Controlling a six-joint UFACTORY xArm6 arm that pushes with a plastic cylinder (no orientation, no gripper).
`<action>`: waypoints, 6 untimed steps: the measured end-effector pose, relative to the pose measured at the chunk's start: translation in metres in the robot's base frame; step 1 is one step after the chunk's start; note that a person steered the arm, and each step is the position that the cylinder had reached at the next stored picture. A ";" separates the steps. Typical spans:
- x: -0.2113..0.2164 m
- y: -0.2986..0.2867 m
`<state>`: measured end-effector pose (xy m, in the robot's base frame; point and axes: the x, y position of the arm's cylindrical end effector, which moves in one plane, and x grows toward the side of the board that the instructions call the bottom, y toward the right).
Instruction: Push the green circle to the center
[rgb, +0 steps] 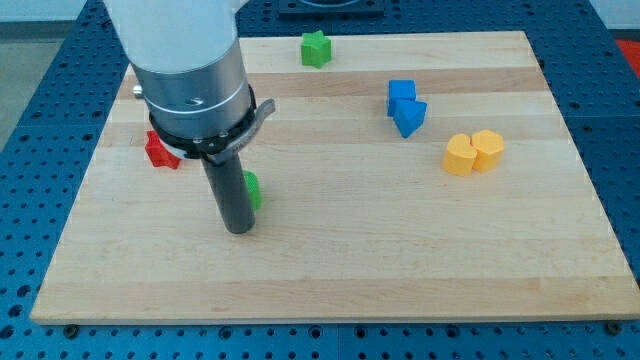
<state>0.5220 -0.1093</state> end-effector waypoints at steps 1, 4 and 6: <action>-0.014 -0.011; -0.073 0.024; -0.117 0.024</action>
